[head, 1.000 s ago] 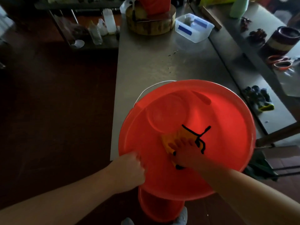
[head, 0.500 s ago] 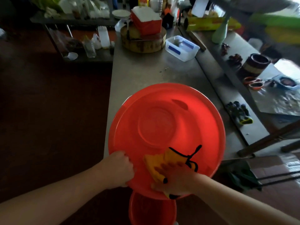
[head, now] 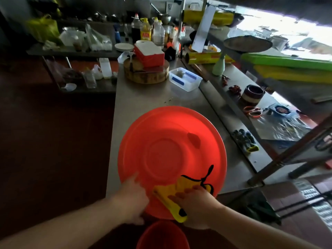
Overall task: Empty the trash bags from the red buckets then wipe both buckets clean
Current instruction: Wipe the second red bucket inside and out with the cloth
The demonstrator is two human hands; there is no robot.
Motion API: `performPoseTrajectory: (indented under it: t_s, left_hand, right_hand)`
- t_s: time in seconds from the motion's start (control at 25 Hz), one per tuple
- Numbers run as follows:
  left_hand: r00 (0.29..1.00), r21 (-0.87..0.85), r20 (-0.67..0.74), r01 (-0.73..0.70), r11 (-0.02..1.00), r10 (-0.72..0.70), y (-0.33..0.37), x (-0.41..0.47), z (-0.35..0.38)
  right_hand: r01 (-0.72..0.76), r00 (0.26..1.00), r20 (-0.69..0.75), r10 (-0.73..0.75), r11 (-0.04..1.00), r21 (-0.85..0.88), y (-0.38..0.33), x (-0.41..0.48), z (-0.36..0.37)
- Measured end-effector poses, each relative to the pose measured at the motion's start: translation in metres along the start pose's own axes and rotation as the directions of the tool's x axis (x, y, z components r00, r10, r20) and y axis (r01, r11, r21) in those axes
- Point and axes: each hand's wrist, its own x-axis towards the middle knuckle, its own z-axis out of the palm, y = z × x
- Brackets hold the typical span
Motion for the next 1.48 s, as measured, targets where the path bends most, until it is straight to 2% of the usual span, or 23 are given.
performPoseTrajectory:
  t_s: [0.04, 0.08, 0.2, 0.32, 0.4, 0.44, 0.52, 0.6, 0.68, 0.76, 0.84, 0.96, 1.08, 1.16, 1.24, 1.28, 1.36, 1.48]
  left_hand:
    - [1.000, -0.120, -0.022, -0.004, 0.993, 0.001, 0.021, 0.000, 0.005]
    - [0.995, -0.152, -0.094, -0.035, 0.988, 0.021, 0.036, -0.001, 0.010]
    - [0.944, -0.034, -0.322, -0.082, 0.996, 0.066, 0.040, -0.008, 0.024]
    - [0.884, 0.108, -0.455, -0.064, 0.992, 0.107, 0.004, -0.016, 0.023]
    - [0.859, 0.105, -0.507, -0.018, 0.994, 0.069, -0.008, -0.016, 0.011]
    - [0.852, 0.084, -0.521, -0.016, 0.996, 0.057, -0.006, -0.013, 0.004]
    - [0.902, 0.057, -0.429, -0.019, 0.998, 0.042, 0.029, 0.000, 0.010]
    - [0.943, -0.127, -0.333, -0.018, 0.992, -0.025, 0.070, 0.013, 0.014]
    - [0.931, -0.193, -0.365, -0.048, 0.980, -0.026, 0.086, 0.017, 0.016]
    - [0.911, -0.114, -0.413, -0.056, 0.992, 0.004, 0.090, 0.018, 0.023]
    - [0.871, -0.021, -0.491, -0.033, 0.999, 0.019, 0.092, 0.019, 0.030]
    - [0.842, 0.047, -0.533, -0.066, 0.997, 0.081, 0.100, 0.027, 0.036]
    - [0.822, 0.080, -0.556, -0.091, 0.993, 0.120, 0.105, 0.032, 0.045]
    - [0.827, 0.096, -0.542, -0.119, 0.988, 0.152, 0.111, 0.033, 0.049]
    - [0.816, 0.110, -0.551, -0.135, 0.985, 0.174, 0.116, 0.035, 0.051]
    - [0.807, 0.108, -0.560, -0.151, 0.983, 0.185, 0.117, 0.036, 0.050]
    - [0.796, 0.119, -0.576, -0.142, 0.983, 0.185, 0.120, 0.040, 0.045]
    - [0.799, 0.164, -0.571, -0.112, 0.980, 0.187, 0.129, 0.043, 0.040]
  right_hand:
    - [-0.017, 1.000, 0.017, 0.016, 0.999, 0.042, -0.007, 0.002, 0.006]
    - [-0.028, 0.999, 0.038, 0.025, 0.997, 0.078, -0.010, 0.002, 0.012]
    - [-0.042, 0.998, 0.050, 0.039, 0.997, 0.060, 0.000, -0.012, 0.025]
    - [-0.036, 0.997, 0.066, 0.041, 0.997, -0.064, 0.018, -0.028, 0.027]
    - [-0.039, 0.997, 0.061, 0.045, 0.995, -0.089, 0.023, -0.029, 0.023]
    - [-0.043, 0.997, 0.056, 0.047, 0.996, -0.078, 0.024, -0.028, 0.020]
    - [-0.046, 0.997, 0.051, 0.049, 0.998, -0.052, 0.020, -0.026, 0.020]
    - [-0.049, 0.997, 0.059, 0.049, 0.999, -0.011, 0.018, -0.026, 0.025]
    - [-0.073, 0.990, 0.121, 0.065, 0.996, 0.055, 0.020, -0.025, 0.028]
    - [-0.011, 0.983, 0.186, -0.014, 0.991, 0.131, 0.026, -0.022, 0.029]
    - [0.011, 0.986, 0.158, -0.047, 0.975, 0.222, 0.023, -0.009, 0.035]
    - [-0.256, 0.964, 0.159, 0.214, 0.910, 0.328, 0.010, 0.025, 0.058]
    - [-0.305, 0.949, 0.208, 0.239, 0.867, 0.395, 0.010, 0.062, 0.082]
    - [-0.308, 0.950, 0.075, 0.302, 0.874, 0.377, 0.031, 0.074, 0.093]
    - [-0.367, 0.908, -0.054, 0.416, 0.849, 0.381, 0.057, 0.082, 0.101]
    - [-0.406, 0.882, -0.068, 0.467, 0.823, 0.397, 0.067, 0.084, 0.105]
    - [-0.457, 0.862, -0.026, 0.506, 0.798, 0.392, 0.075, 0.090, 0.111]
    - [-0.434, 0.900, 0.201, 0.387, 0.841, 0.322, 0.051, 0.111, 0.109]
